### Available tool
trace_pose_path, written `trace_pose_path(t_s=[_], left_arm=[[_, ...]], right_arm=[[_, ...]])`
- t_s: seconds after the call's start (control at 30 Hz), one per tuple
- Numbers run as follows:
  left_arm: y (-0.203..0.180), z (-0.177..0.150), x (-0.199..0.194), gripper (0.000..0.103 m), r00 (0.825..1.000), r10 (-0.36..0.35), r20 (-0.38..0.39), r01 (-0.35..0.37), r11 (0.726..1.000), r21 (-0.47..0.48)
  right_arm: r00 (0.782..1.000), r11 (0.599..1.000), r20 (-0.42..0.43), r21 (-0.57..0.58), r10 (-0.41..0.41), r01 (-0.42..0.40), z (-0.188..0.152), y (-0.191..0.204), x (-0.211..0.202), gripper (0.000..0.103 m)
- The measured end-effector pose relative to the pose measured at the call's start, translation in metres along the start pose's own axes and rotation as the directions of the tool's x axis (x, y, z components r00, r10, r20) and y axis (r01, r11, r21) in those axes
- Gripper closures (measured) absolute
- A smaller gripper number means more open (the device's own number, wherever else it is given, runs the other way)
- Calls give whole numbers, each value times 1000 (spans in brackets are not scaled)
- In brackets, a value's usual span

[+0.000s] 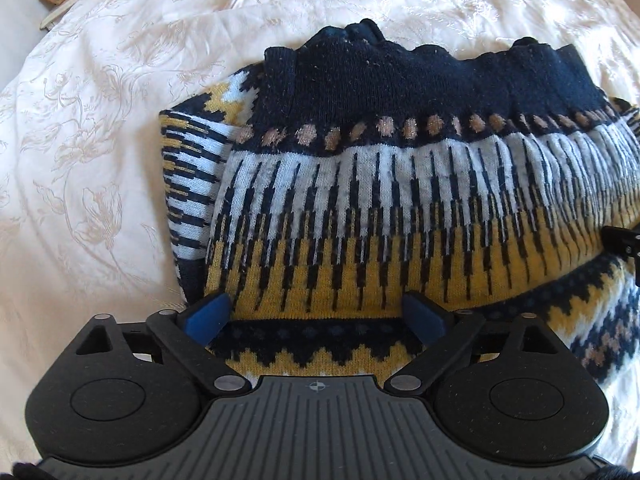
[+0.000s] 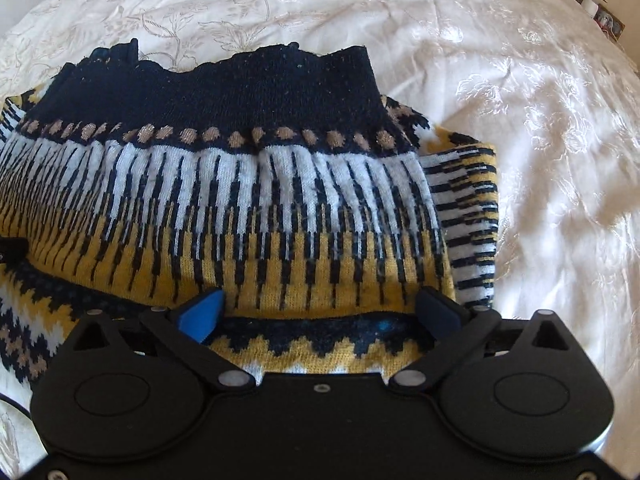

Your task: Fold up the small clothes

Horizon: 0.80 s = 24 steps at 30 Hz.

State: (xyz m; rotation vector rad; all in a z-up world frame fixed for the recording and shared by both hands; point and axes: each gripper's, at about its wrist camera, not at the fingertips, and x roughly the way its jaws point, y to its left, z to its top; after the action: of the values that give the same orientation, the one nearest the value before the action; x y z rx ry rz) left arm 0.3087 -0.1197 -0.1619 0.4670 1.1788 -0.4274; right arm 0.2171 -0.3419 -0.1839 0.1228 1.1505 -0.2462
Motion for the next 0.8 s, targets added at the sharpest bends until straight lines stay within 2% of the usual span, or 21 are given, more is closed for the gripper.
trace_pose_path(t_s=[0.13,0.33,0.47,0.6,0.8], left_arm=[[-3,3,2,1,1000,15,-13,-15,1000,-12],[-6,6,4,0,1000,12,-13,-13,1000,-23],[-3,4,5,0,1000,13,-8,-13,1000,-27],[-4,2,4,0,1000,16,11,-16,999,-38],[-5,-2,3,0,999,26,44,-24,998,-50]], right_arm=[[1000,1000,3,10,-3,3,0,0,1,1],[1000,1000,-18,10,3,-3,4,3,2,1],[999,1000,-29,5,-30,30,13,8,-3,1],[998,997,25,37,-63,62,15,20,-26,1],[998,998,62,58,-14,11,0,47,-48,1]])
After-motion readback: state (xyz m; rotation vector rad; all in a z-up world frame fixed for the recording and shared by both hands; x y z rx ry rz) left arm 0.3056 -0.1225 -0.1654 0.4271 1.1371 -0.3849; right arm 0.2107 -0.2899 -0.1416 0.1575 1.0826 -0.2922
